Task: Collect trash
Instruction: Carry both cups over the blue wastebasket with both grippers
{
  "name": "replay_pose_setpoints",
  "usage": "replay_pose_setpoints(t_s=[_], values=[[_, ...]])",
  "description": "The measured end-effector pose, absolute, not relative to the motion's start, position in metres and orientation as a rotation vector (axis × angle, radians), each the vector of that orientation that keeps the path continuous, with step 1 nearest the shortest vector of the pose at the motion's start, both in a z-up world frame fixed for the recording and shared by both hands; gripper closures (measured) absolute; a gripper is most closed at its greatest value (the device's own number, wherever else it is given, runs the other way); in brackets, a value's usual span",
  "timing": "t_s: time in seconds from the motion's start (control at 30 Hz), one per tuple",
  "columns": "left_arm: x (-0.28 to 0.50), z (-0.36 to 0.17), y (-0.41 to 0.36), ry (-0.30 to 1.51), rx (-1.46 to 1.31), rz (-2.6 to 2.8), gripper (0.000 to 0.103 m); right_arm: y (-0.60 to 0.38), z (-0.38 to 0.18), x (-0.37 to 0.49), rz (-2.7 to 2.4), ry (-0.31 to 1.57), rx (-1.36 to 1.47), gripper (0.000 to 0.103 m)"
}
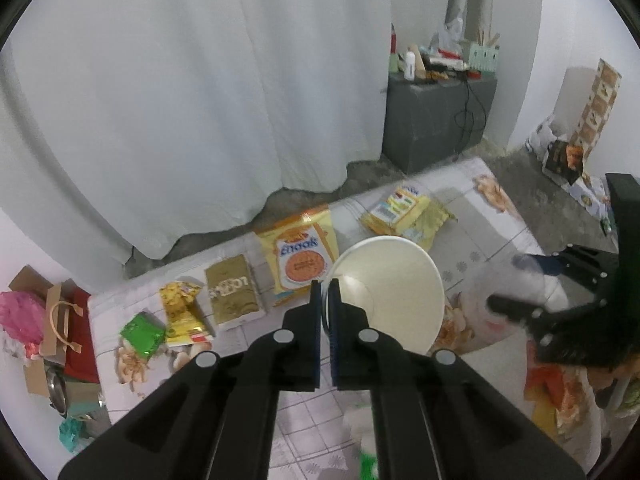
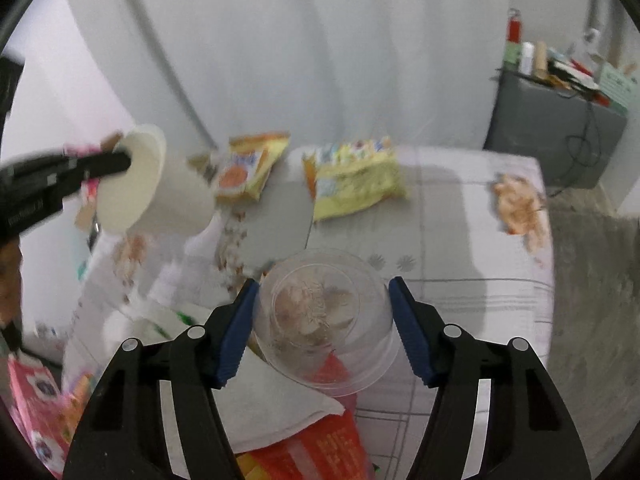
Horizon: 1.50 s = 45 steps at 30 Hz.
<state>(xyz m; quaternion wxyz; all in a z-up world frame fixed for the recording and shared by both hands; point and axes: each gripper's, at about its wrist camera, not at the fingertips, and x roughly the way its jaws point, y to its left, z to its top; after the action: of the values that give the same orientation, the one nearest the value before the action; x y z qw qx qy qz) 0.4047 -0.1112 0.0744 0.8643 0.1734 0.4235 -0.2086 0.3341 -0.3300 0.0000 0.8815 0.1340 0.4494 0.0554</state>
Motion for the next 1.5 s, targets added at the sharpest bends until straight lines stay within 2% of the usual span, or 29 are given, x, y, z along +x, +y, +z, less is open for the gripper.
replay_pose_setpoints(t_s=[0.13, 0.27, 0.47, 0.73, 1.17, 1.5], values=[[0.392, 0.098, -0.102, 0.847, 0.325, -0.436, 0.100, -0.350, 0.029, 0.305, 0.097, 0.835, 0.369, 0.041], [0.372, 0.115, -0.096, 0.811, 0.313, -0.463, 0.100, -0.360, 0.036, 0.282, 0.110, 0.779, 0.471, 0.041], [0.348, 0.115, -0.087, 0.823, 0.301, -0.488, 0.100, -0.352, 0.025, 0.265, 0.126, 0.779, 0.581, 0.041], [0.323, 0.130, -0.076, 0.814, 0.271, -0.507, 0.100, -0.360, 0.056, 0.231, 0.321, 0.586, 0.845, 0.041], [0.260, 0.170, -0.093, 0.738, 0.266, -0.604, 0.100, -0.362, 0.101, 0.143, 0.255, 0.446, 0.823, 0.041], [0.198, 0.173, -0.161, 0.732, 0.301, -0.766, 0.100, -0.399, 0.093, 0.053, -0.016, 0.389, 0.822, 0.041]])
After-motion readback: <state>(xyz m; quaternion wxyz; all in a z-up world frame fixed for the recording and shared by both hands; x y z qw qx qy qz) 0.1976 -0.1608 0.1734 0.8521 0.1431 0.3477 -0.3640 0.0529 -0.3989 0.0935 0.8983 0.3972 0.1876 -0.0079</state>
